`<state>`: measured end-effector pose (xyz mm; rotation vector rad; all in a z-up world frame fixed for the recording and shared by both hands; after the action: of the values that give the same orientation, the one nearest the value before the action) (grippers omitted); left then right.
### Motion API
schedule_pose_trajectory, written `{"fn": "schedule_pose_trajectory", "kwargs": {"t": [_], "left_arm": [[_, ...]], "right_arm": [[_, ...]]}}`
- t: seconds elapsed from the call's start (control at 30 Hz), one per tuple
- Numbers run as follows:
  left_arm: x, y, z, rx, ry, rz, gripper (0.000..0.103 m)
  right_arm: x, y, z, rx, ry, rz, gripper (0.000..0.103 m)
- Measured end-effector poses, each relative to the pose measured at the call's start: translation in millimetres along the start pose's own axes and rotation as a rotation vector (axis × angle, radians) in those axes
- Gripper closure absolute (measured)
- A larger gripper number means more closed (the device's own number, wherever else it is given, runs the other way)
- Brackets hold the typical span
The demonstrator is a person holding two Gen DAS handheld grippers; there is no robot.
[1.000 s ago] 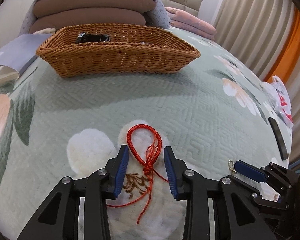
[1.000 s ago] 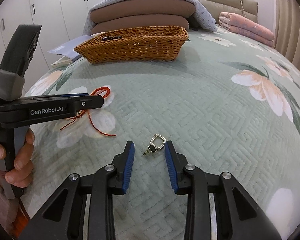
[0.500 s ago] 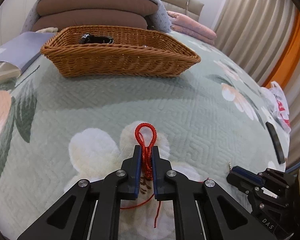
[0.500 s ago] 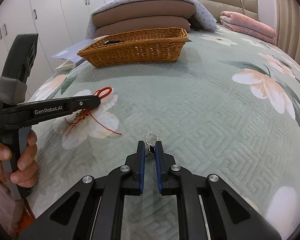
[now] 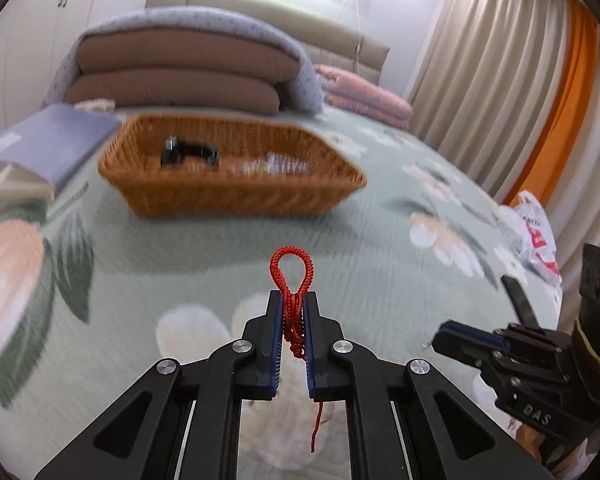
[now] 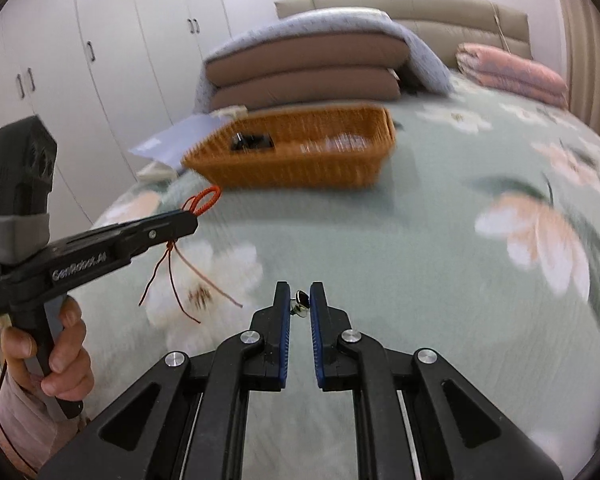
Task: Organize jewelry
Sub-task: 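Carry both items into the wicker basket and open both tools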
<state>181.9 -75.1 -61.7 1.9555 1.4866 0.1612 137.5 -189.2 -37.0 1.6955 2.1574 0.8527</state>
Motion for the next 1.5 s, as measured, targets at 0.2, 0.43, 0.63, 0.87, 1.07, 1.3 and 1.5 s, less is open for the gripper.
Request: {"fn": "schedule_pose_trajectory", "kwargs": {"t": [0.2, 0.43, 0.63, 0.87, 1.07, 1.3, 1.5], "left_arm": [[8.1, 50.9, -32.7, -0.098, 0.017, 0.027, 0.093], [17.7, 121.3, -29.6, -0.158, -0.066, -0.001, 0.093], [28.0, 167.1, 25.4, -0.126, -0.140, -0.092, 0.093], [35.9, 187.3, 79.4, -0.071, -0.105, -0.113, 0.093], [55.3, 187.9, 94.9, -0.052, -0.078, -0.159, 0.093], [66.9, 179.8, 97.1, -0.056, -0.054, -0.189, 0.067], [67.8, 176.6, 68.9, -0.136, -0.037, -0.192, 0.052]], "right_arm": [[8.9, 75.7, -11.9, -0.115, -0.025, -0.046, 0.091], [-12.8, 151.2, 25.3, -0.128, -0.017, -0.028, 0.091], [-50.5, 184.6, 83.7, -0.029, 0.032, 0.063, 0.091], [-68.6, 196.4, 121.2, 0.038, 0.081, 0.119, 0.091], [-67.3, 211.9, 149.4, 0.093, 0.113, 0.162, 0.091], [-67.2, 212.3, 150.3, 0.093, 0.151, 0.172, 0.070], [-63.3, 194.6, 110.8, 0.058, 0.156, 0.145, 0.070]]}}
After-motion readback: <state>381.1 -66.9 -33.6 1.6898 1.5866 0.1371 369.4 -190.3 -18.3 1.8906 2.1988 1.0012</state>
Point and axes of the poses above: each gripper's, at about its wrist camera, not at the fingertips, and z roughly the way its jaws point, x to its left, y to its top, the point moved 9 cm from there along z, roughly the way its jaws point, and after that the axes turned 15 degrees about x, right-handed, at the moved point
